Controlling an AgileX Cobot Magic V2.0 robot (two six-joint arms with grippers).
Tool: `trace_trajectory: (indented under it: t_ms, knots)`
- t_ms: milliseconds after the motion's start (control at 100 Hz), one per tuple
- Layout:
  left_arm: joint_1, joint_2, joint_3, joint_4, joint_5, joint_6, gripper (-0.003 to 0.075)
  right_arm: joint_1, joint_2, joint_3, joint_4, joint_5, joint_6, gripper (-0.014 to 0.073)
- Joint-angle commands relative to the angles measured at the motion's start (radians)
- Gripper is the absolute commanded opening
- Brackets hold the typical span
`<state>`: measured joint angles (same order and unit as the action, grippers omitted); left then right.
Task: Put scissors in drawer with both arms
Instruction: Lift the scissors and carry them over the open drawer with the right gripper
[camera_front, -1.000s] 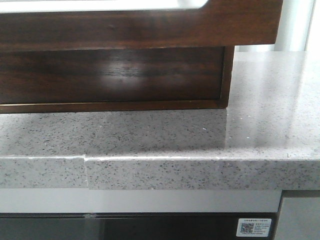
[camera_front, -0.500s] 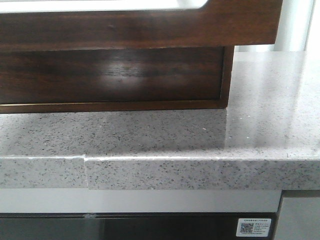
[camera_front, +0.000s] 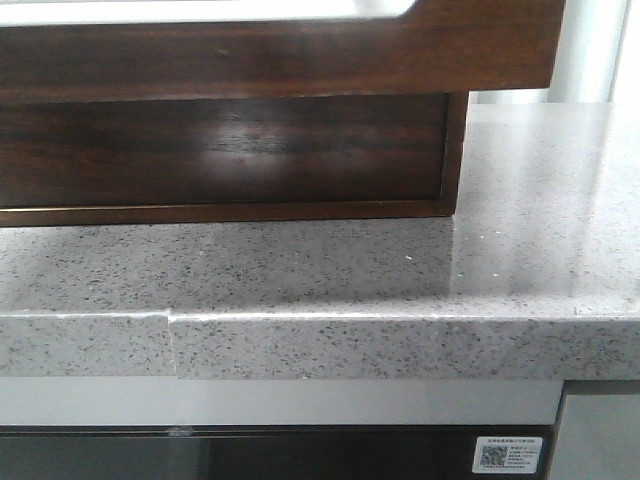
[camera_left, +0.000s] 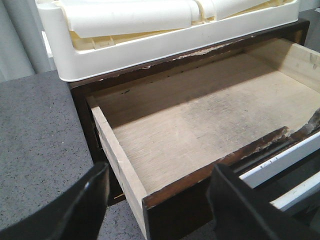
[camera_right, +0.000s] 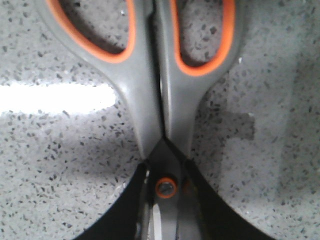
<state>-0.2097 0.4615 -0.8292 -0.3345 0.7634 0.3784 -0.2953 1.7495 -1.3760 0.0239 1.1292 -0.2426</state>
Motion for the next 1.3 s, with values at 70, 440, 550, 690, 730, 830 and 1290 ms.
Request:
trace_trajectory:
  t_ms: [70, 440, 550, 690, 730, 830, 1290]
  knots:
    - [-0.01, 0.016, -0.029, -0.02, -0.077, -0.002, 0.0418, -0.003, -0.118, -0.029, -0.001, -0.018, -0.015, -0.0003]
    - [-0.01, 0.016, -0.029, -0.02, -0.077, -0.002, 0.0418, 0.004, -0.364, -0.182, 0.084, -0.008, -0.069, -0.0003]
    - [-0.01, 0.016, -0.029, -0.02, -0.077, -0.002, 0.0418, 0.034, -0.42, -0.281, 0.182, 0.01, -0.132, -0.0003]
    - [-0.01, 0.016, -0.029, -0.02, -0.077, -0.002, 0.0418, 0.153, -0.46, -0.385, 0.278, 0.004, -0.229, -0.0003]
    - [-0.01, 0.016, -0.029, -0.02, -0.077, -0.002, 0.0418, 0.201, -0.466, -0.409, 0.304, -0.005, -0.266, -0.0003]
    - [-0.01, 0.016, -0.029, -0.02, -0.077, -0.002, 0.0418, 0.323, -0.466, -0.445, 0.338, -0.033, -0.369, -0.0003]
    - [-0.01, 0.016, -0.029, -0.02, -0.077, -0.002, 0.0418, 0.738, -0.335, -0.446, 0.342, -0.066, -0.817, -0.0003]
